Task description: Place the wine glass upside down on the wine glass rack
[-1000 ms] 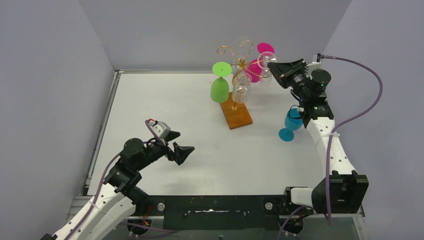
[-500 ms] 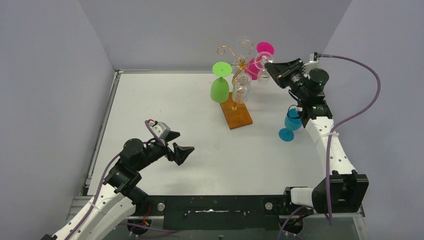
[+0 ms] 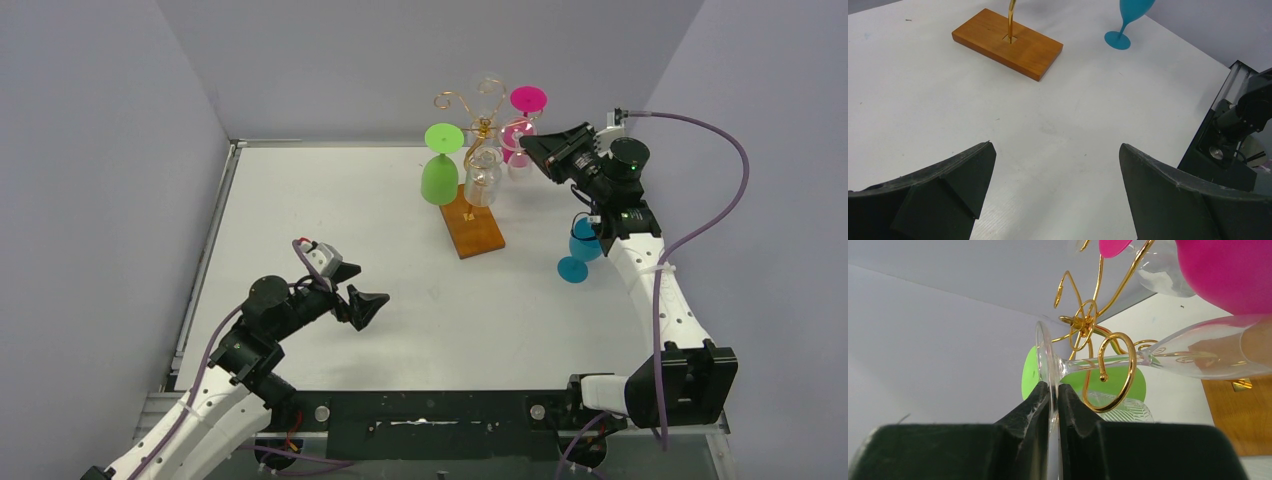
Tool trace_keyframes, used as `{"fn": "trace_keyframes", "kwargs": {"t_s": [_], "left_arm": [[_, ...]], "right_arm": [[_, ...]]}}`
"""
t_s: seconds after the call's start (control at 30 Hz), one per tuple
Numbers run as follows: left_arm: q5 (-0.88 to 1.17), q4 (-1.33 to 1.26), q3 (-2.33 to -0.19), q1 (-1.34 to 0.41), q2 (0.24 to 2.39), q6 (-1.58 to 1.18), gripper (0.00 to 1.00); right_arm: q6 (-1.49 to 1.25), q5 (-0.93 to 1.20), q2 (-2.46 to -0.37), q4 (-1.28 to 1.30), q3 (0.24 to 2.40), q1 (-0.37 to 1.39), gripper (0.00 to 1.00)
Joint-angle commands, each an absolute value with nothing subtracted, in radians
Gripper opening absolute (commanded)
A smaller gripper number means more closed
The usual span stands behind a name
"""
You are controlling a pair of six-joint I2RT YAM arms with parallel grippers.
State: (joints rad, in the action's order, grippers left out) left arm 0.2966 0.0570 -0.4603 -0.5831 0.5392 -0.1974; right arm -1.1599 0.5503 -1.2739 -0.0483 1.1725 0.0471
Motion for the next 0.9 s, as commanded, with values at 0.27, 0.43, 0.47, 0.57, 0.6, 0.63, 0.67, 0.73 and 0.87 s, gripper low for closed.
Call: {"fn": "trace_keyframes", "kwargs": {"t_s": [0.27,0.43,0.47,0.57,0.6,0.63,0.67,0.73,0.87], "left_arm": [[0.310,0.020,-0.465,-0.585,0.537,-0.184,0.98],[0.308,0.023,-0.466,-0.585,0.540,-0.183,0.98],[0.308,0.023,-0.466,-0.586,0.540,-0.183,0.98],[0.307,0.023,-0.466,-0.586,0.538,-0.181,0.98],[0.307,0.024,-0.466,-0.586,0.537,-0.181,0.98],[0.307,0.024,-0.466,-0.585,0.537,-0.181,0.98],[0.308,0.025,-0.466,-0.586,0.537,-0.181,0.98],[0.308,0.025,-0.466,-0.586,0.538,-0.181,0.98],[0.308,0.026,-0.466,-0.586,0.535,-0.181,0.98]], "right_arm": [[-1.107,0.539,-1.214,-0.059,1.195,0.036,0.00],[-1.107,0.529,-1.202,-0.043,1.191,0.024,0.00],[-1.108,0.527,-1.200,-0.043,1.187,0.023,0.00],[-1.112,0.518,-1.191,-0.043,1.179,0.020,0.00],[-1.113,0.515,-1.190,-0.045,1.176,0.018,0.00],[-1.116,0.512,-1.188,-0.046,1.174,0.018,0.00],[-1.120,0.508,-1.184,-0.052,1.171,0.016,0.00],[-1.131,0.500,-1.175,-0.070,1.159,0.012,0.00],[-1.142,0.490,-1.161,-0.081,1.146,0.011,0.00]]}}
